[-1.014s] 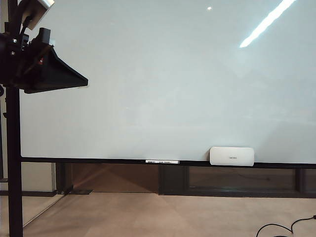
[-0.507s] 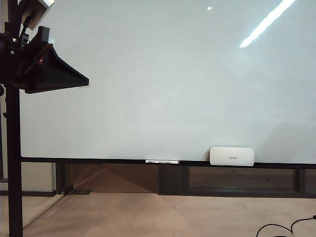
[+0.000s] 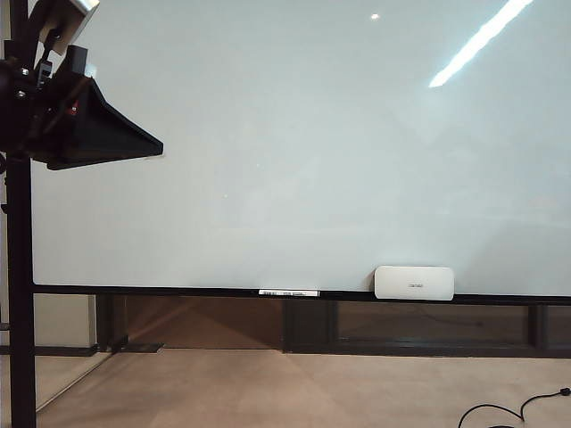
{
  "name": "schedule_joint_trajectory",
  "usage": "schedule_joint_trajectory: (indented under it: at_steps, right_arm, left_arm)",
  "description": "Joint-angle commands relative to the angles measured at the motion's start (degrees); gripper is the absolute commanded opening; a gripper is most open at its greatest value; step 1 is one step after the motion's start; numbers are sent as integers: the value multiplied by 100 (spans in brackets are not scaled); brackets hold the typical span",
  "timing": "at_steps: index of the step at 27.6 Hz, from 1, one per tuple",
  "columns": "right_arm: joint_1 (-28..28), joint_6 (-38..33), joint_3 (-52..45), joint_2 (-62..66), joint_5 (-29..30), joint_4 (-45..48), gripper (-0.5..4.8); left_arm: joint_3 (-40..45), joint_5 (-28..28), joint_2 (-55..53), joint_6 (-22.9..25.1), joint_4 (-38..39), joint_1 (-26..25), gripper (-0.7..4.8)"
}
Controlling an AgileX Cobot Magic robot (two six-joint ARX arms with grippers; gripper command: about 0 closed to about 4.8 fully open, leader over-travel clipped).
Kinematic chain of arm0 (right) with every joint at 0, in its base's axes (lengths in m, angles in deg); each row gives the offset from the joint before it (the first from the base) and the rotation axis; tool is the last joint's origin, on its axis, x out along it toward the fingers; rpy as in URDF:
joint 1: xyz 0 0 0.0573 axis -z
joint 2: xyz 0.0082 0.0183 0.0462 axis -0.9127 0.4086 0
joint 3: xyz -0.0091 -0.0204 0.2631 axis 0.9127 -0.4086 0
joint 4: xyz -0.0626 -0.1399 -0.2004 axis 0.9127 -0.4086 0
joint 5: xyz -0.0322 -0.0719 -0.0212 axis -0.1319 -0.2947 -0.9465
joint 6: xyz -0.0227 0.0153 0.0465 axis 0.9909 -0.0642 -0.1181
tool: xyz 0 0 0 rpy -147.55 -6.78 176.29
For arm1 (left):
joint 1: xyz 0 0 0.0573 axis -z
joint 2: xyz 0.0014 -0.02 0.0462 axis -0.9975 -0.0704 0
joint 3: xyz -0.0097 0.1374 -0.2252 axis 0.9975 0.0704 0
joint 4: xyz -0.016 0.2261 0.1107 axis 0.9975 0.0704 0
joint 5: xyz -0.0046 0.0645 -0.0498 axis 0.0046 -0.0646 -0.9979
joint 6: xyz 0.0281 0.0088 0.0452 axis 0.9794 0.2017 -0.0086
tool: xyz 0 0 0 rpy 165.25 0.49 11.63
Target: Reach to the right to find the marker pen, pick it up, and write the number 16 on the whiteboard.
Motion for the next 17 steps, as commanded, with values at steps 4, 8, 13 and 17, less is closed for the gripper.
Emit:
schedule_joint_trajectory:
  at_steps: [4,8,13,17]
  right_arm:
    - [157,-1113,-275,-662,216,221,-1]
    - [254,-1224,-903,-1300,125,223,-1]
    - [358,-1377,-2214,-2658,-50,221,-1]
    - [358,-1359,-2907,-3565,-474,219,-1]
  left_arm:
    - [-17,-278,20,-192,-33,4,-5]
    - [-20,-400,22,-345,-35,7,-5]
    - [-17,-691,39,-774,-72,7,-5]
    - [-20,-938,98,-946,-79,7,-5]
